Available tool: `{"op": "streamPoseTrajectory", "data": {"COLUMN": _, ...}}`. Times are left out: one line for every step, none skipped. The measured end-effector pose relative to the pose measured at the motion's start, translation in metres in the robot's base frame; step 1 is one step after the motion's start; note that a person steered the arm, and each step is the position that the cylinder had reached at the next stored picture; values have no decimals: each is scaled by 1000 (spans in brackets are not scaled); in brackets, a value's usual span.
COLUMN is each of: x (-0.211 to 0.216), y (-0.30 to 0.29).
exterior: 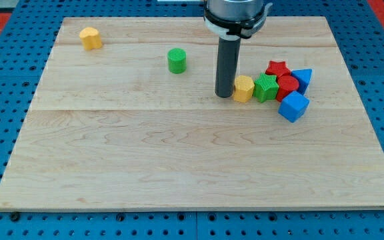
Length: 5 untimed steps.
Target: Place the green circle diagonal to the green star
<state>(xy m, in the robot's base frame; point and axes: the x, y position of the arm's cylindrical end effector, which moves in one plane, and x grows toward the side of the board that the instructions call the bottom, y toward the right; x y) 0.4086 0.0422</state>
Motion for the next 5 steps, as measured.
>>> {"op": "streamPoseTrajectory", "data": {"x": -22, "y": -95}}
{"op": "streamPoseTrajectory", "data": {"x": -70, "y": -150}}
{"op": "streamPoseTrajectory", "data": {"x": -88, "y": -154}}
{"op": "streamPoseTrajectory", "data": {"x": -88, "y": -78}}
{"op": "streamPoseTrajectory", "data": {"x": -74, "y": -22}}
